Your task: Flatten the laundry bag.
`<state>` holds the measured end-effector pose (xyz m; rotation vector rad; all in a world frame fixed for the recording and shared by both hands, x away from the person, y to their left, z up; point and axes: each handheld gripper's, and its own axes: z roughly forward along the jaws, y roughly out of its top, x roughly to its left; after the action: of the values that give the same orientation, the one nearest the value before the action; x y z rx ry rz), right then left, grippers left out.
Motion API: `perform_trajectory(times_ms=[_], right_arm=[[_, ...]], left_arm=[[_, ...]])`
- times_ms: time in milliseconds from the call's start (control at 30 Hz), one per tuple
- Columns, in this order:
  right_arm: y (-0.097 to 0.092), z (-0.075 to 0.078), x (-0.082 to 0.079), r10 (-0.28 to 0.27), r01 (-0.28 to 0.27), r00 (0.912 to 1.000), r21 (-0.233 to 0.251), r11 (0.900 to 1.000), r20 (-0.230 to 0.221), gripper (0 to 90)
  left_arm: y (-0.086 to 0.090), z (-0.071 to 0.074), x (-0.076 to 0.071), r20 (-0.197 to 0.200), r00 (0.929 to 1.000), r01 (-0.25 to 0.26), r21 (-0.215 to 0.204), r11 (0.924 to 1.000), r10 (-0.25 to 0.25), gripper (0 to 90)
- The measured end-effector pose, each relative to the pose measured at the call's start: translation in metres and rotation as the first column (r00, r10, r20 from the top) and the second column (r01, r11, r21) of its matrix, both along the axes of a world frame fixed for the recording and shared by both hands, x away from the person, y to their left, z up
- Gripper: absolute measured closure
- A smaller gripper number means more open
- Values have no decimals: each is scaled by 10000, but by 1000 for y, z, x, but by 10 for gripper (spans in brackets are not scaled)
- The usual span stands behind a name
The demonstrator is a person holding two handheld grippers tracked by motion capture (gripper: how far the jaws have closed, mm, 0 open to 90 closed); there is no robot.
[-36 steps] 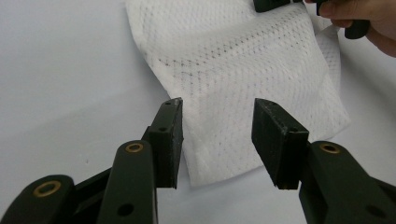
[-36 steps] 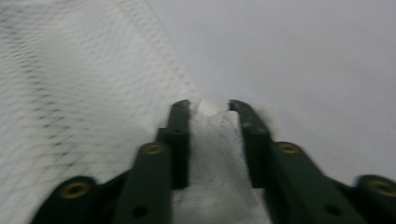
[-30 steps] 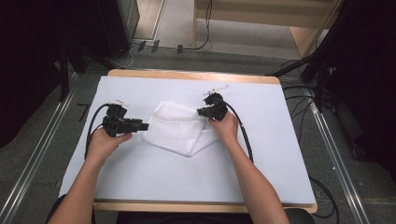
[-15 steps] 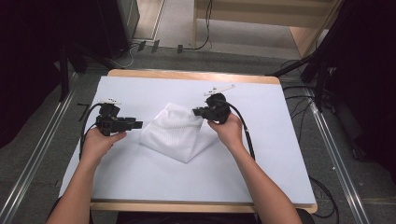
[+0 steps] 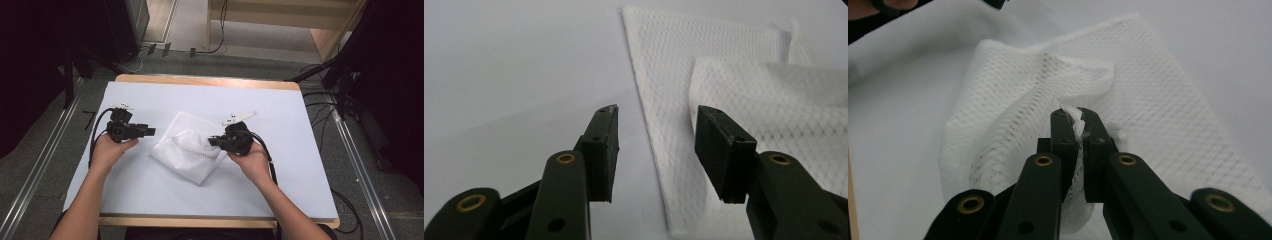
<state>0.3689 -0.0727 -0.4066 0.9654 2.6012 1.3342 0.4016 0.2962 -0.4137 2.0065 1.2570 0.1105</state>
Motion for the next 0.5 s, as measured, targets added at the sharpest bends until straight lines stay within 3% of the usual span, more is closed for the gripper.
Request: perform_trajectory(times_ms=[133,167,267,300,500], right_arm=[[-4,-6,-7,38,-39,9999,-110,9999,-107,887],[-6,-8,-9,-3,1,9999,-111,9999,-170,887],[-7,-9,-10,-8,7,9999,-94,10000,-121,886],[-7,-9,-11,-12,11,10000,-116,9999,-94,886],[-8,-12,-11,-84,83,9999,-161,9998,-60,886]], left_arm=[[-10,-3,12,-191,9997,150,-19,9999,-151,541],[-18,-7,20,-295,9992,295,291,9991,-286,540],[-24,-13,25,-304,9987,408,381,9984,-397,541],[-30,-18,30,-401,9976,590,682,9959,-563,543],[-39,-29,40,-405,9968,724,777,9943,-694,543]])
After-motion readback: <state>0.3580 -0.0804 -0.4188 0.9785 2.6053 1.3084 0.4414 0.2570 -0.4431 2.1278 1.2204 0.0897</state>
